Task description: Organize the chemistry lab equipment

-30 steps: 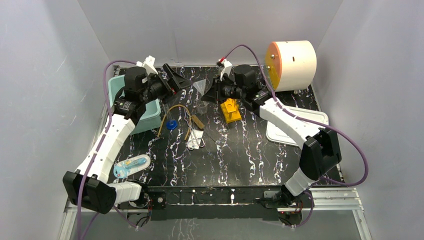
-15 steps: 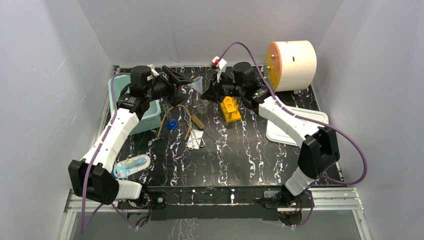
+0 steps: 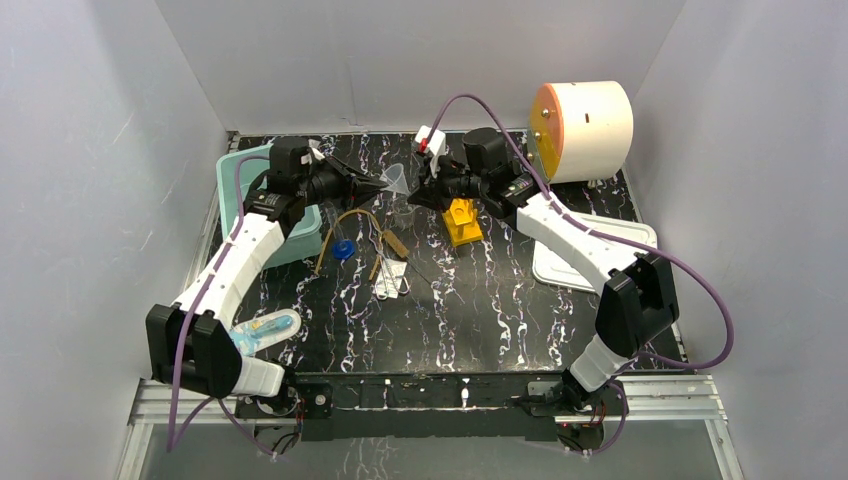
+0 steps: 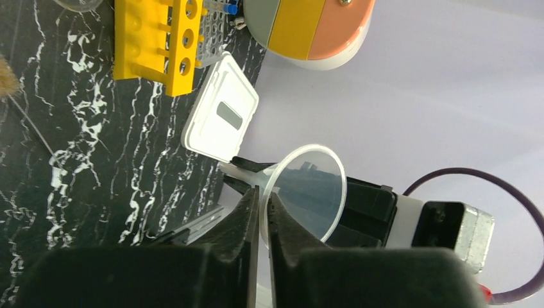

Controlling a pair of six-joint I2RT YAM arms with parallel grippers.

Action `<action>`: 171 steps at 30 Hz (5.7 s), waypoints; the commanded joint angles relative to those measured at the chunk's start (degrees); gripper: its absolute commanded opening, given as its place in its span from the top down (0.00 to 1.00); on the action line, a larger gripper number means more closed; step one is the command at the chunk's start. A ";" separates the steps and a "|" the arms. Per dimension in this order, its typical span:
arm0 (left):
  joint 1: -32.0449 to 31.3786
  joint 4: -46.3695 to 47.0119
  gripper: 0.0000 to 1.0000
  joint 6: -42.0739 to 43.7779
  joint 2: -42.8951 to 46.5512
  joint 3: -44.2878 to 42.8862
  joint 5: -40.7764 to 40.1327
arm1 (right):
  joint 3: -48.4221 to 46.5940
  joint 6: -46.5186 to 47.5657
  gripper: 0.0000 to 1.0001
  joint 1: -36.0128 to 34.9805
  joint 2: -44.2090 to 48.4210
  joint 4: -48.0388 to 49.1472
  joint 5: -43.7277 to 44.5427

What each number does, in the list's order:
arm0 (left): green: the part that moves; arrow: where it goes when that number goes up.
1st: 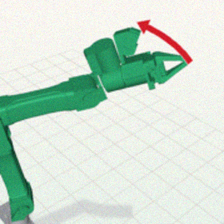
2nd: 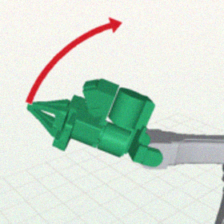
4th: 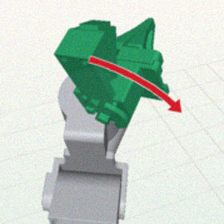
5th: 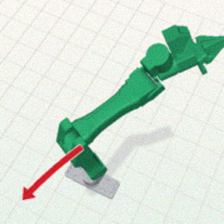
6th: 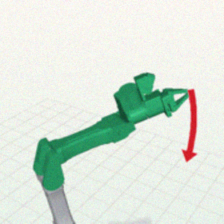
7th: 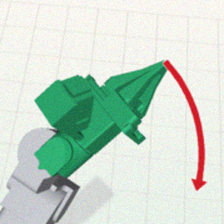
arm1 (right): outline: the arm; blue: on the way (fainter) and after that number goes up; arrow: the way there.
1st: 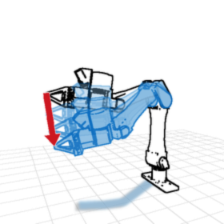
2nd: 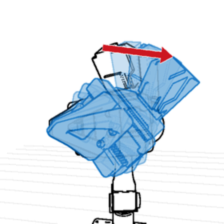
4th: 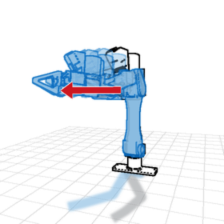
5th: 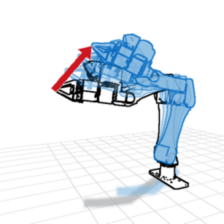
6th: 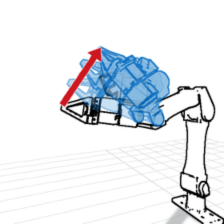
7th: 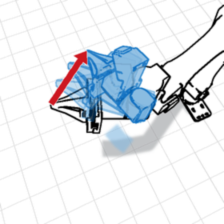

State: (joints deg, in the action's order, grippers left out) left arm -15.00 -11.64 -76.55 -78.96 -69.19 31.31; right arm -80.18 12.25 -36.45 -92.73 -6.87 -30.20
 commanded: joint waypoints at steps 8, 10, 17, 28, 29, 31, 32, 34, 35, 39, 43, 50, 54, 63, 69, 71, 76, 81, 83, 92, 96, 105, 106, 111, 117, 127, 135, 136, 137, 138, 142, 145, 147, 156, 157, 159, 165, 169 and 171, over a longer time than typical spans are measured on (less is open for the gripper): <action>4.11 -15.08 1.00 16.84 -1.65 -12.05 -6.66 | -3.37 -2.36 0.29 0.12 2.65 0.71 4.00; 6.25 -19.51 1.00 21.58 -1.97 -15.21 -11.03 | -3.15 -3.43 0.25 0.11 3.78 0.95 4.71; 11.22 -34.24 1.00 35.27 -3.73 -27.51 -32.56 | 0.72 -4.69 0.23 0.17 7.39 1.76 10.32; 26.83 -36.21 1.00 38.64 -12.30 -25.64 -31.71 | 4.69 -9.60 0.23 0.23 8.18 4.68 9.25; 28.26 -35.56 1.00 37.89 -13.51 -24.74 -28.56 | 4.94 -9.85 0.23 0.22 8.25 4.94 9.21; 30.34 -34.36 1.00 37.29 -16.34 -24.19 -24.27 | 5.44 -10.11 0.23 0.22 8.47 5.23 9.02; 30.47 -34.21 1.00 37.20 -18.10 -24.66 -23.66 | 5.80 -10.22 0.23 0.17 8.63 5.41 9.06; 30.49 -34.20 1.00 37.55 -21.85 -27.38 -22.17 | 6.44 -10.04 0.23 0.22 9.04 5.42 9.64; 30.49 -34.28 1.00 37.69 -23.70 -28.62 -21.52 | 6.71 -9.71 0.23 0.23 9.21 5.34 10.08; 30.48 -33.56 1.00 36.13 -28.97 -29.77 -20.11 | 7.64 -8.26 0.23 0.22 9.80 5.15 12.12; 29.94 -31.78 1.00 33.30 -32.51 -29.00 -18.14 | 7.23 -7.41 0.23 0.23 9.57 4.94 13.48; 28.33 -26.71 0.93 31.85 -38.27 -30.45 -22.07 | 4.18 -7.86 0.22 0.23 6.75 4.37 13.67; 28.12 -25.47 0.85 31.60 -40.71 -31.57 -21.81 | 1.20 -9.14 0.22 0.22 4.67 2.29 14.95; 28.10 -26.10 0.55 34.75 -41.80 -36.60 -20.84 | -3.49 -11.68 0.23 0.21 0.46 -0.55 15.68; 27.93 -27.73 0.43 37.58 -36.01 -36.77 -21.90 | -7.36 -13.63 0.23 -0.88 -3.70 -1.94 10.61; 27.56 -28.11 0.42 39.01 -33.13 -36.01 -22.10 | -7.18 -12.83 0.22 -2.91 -4.38 -0.31 10.40; 25.29 -28.26 0.35 43.39 -23.37 -31.50 -22.57 | -6.04 -13.23 0.21 -7.69 -6.46 4.98 10.89; 22.25 -28.11 0.29 46.95 -14.24 -26.89 -25.29 | -5.65 -16.51 0.22 -10.68 -10.07 11.72 12.55; 21.82 -28.09 0.28 47.91 -10.98 -25.21 -25.60 | -5.90 -16.52 0.22 -11.63 -12.13 13.82 12.49; 20.80 -28.45 0.25 50.44 -1.53 -19.19 -28.78 | -11.65 -13.94 0.30 -15.70 -22.97 17.62 16.86; 19.00 -29.61 0.25 49.18 0.03 -18.25 -30.40 | -14.10 -13.14 0.36 -16.37 -26.32 18.08 15.81; 14.03 -33.08 0.24 46.14 -0.87 -20.91 -38.34 | -21.26 -14.06 0.29 -16.57 -32.67 19.23 20.63; 13.67 -34.27 0.23 45.14 -1.18 -21.50 -40.45 | -21.88 -13.99 0.30 -16.68 -33.29 19.37 21.16; 13.40 -36.36 0.20 42.76 -2.44 -23.62 -45.35 | -24.58 -13.54 0.34 -16.72 -35.86 19.67 21.64; 13.34 -36.36 0.18 42.62 -2.69 -23.72 -45.79 | -26.21 -14.75 0.56 -16.79 -36.89 19.14 18.35; 12.90 -34.59 0.18 44.26 -2.60 -23.14 -39.65 | -24.22 -17.59 0.70 -15.96 -30.09 16.97 17.71; 11.72 -32.02 0.18 47.69 -1.14 -21.95 -33.20 | -13.43 -23.50 0.69 -9.75 -15.88 17.33 10.58; 11.61 -31.13 0.18 48.36 -1.11 -21.57 -31.63 | -12.17 -24.39 0.69 -8.76 -13.98 17.52 9.82; 11.39 -30.35 0.18 49.20 -1.10 -21.37 -28.18 | -10.84 -25.21 0.69 -7.94 -12.39 17.73 9.06; 11.11 -29.51 0.18 49.91 -1.19 -21.22 -25.91 | -9.73 -25.86 0.69 -7.04 -10.85 17.66 8.45; 9.14 -25.87 0.18 53.97 -1.75 -21.16 -14.88 | -7.34 -28.09 0.69 -3.80 -5.71 15.53 6.73; 7.60 -22.36 0.15 56.60 -2.33 -20.11 -3.54 | -6.60 -31.93 0.69 -1.46 -3.51 13.60 4.20; 6.78 -19.85 0.10 57.23 -2.86 -18.58 4.00 | -6.64 -34.54 0.69 -0.39 -2.58 12.32 1.89; 2.79 -16.56 0.03 62.82 -3.31 -14.43 17.96 | -5.31 -46.63 0.69 3.45 -0.82 11.52 -6.37; 2.37 -16.15 0.05 62.73 -3.31 -13.93 18.56 | -5.40 -47.91 0.69 3.88 -0.99 11.61 -7.53; 1.54 -15.60 0.10 62.70 -3.43 -13.35 19.94 | -5.56 -49.98 0.69 4.64 -1.28 11.51 -9.76; -1.89 -15.34 0.22 63.51 -3.55 -12.97 19.18 | -5.91 -55.22 0.66 5.51 -2.50 11.81 -15.59; -2.53 -14.96 0.34 62.88 -3.87 -12.86 17.19 | -5.89 -57.31 0.65 5.51 -3.45 12.26 -17.54; -2.84 -14.80 0.40 62.96 -4.21 -12.67 17.88 | -5.59 -58.55 0.66 5.51 -3.72 13.50 -18.32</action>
State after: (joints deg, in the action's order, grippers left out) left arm -17.45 -27.51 -14.09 -83.00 -82.32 48.27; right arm -84.95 -42.35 -30.79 -96.64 2.74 -44.18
